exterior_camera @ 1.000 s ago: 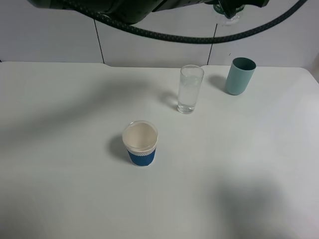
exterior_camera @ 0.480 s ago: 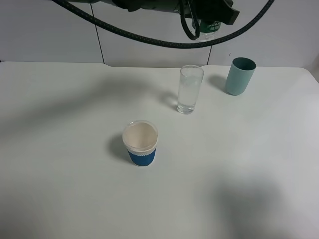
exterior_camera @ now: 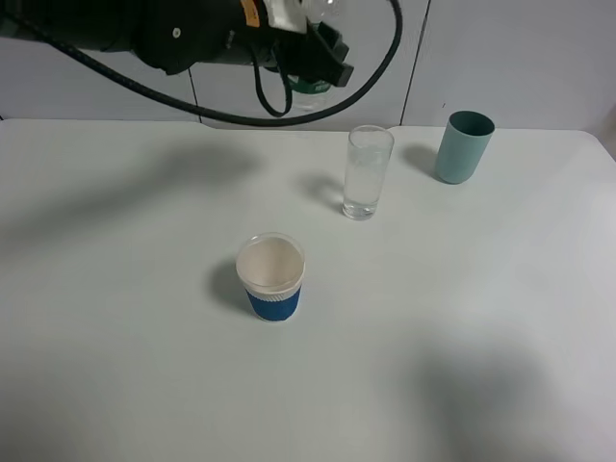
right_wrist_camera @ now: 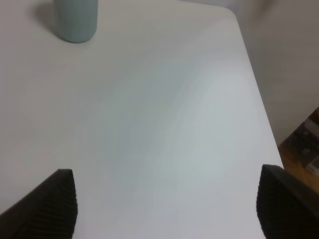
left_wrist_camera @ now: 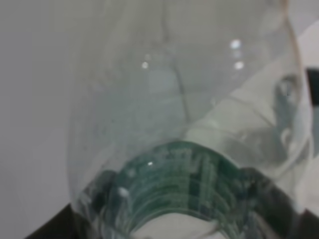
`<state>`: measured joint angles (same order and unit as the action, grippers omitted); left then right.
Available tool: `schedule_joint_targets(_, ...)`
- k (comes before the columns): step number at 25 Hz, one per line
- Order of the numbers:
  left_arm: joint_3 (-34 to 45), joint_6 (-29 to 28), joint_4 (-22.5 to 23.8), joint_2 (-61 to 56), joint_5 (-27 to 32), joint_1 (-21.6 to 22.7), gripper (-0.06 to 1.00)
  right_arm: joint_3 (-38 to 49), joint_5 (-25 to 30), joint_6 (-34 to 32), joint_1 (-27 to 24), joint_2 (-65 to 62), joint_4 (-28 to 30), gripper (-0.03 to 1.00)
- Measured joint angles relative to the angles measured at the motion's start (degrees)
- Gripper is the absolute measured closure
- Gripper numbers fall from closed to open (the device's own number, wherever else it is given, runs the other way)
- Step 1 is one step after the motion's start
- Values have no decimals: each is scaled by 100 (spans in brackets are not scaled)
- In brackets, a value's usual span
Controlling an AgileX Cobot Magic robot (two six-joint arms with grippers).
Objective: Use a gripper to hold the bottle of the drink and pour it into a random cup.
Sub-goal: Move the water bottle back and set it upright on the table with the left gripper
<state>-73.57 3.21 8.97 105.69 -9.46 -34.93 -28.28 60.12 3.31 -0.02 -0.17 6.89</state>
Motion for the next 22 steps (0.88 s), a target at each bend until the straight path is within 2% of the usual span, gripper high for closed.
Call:
schedule_joint_targets(4,680,0,-21,-48,-657,299,44,0,0,0,0,0,0,23)
schedule_joint_targets(11,1895,0,-35,-48,-2225,770,44,0,0,0,0,0,0,23)
schedule_joint_targets(22,2962,-618,-53,-54,-2813,1413,44,0,0,0,0,0,0,23)
